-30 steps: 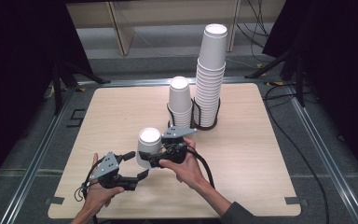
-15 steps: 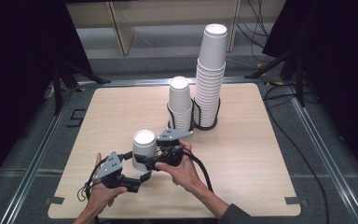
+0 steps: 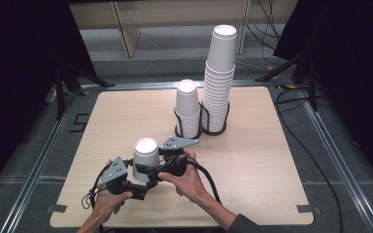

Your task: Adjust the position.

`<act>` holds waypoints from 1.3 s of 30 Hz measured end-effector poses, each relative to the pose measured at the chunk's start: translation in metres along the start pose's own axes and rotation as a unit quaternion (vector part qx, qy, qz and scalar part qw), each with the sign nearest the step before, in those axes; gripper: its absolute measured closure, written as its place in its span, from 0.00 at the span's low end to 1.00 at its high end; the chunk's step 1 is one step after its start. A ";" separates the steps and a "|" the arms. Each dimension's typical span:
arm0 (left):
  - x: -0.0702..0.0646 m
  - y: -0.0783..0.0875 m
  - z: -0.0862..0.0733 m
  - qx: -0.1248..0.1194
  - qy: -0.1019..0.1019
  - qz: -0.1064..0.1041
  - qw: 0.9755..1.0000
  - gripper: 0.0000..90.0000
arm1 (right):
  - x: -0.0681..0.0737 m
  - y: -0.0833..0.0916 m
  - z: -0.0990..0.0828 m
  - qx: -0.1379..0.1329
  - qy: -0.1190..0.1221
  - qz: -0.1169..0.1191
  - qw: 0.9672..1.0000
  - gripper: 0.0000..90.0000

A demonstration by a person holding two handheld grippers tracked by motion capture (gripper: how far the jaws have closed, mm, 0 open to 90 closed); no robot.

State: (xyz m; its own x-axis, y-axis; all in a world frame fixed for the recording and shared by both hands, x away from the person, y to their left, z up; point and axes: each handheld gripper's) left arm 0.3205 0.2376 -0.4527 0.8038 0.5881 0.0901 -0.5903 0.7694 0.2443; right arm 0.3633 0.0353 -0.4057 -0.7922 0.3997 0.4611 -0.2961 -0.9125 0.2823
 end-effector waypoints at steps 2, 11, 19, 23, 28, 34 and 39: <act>-0.001 0.000 0.000 0.000 0.000 0.001 1.000 0.03 | -0.001 0.000 0.000 -0.002 0.005 0.000 1.000 0.21; -0.002 0.003 0.002 0.011 -0.024 -0.002 1.000 0.12 | 0.001 0.002 0.004 0.021 0.028 -0.005 0.999 0.16; -0.005 0.004 0.004 0.034 -0.075 -0.012 0.997 0.15 | 0.002 0.015 0.019 0.061 0.051 0.006 0.997 0.17; -0.008 0.004 0.004 0.058 -0.098 -0.018 0.993 0.16 | 0.003 0.023 0.027 0.088 0.066 0.015 0.994 0.17; -0.010 0.005 0.003 0.081 -0.121 -0.030 0.989 0.16 | 0.002 0.032 0.035 0.130 0.092 0.021 0.987 0.17; -0.014 0.003 0.003 0.097 -0.138 -0.040 0.985 0.16 | 0.000 0.034 0.040 0.183 0.106 0.032 0.977 0.17; -0.014 0.002 0.002 0.110 -0.146 -0.050 0.982 0.16 | 0.001 0.029 0.042 0.213 0.115 0.039 0.970 0.17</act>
State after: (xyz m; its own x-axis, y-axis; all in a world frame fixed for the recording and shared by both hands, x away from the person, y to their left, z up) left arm 0.3081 0.2303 -0.4516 0.8625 0.3910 0.3212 -0.5034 0.7276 0.4659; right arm 0.3759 0.0128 -0.3620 -0.9160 0.2569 0.3080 -0.0235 -0.8010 0.5982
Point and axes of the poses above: each handheld gripper's, and its own axes: y roughly backward along the jaws, z roughly out of its top, x roughly to its left, and after that the axes turned 10 degrees about -y, right-handed
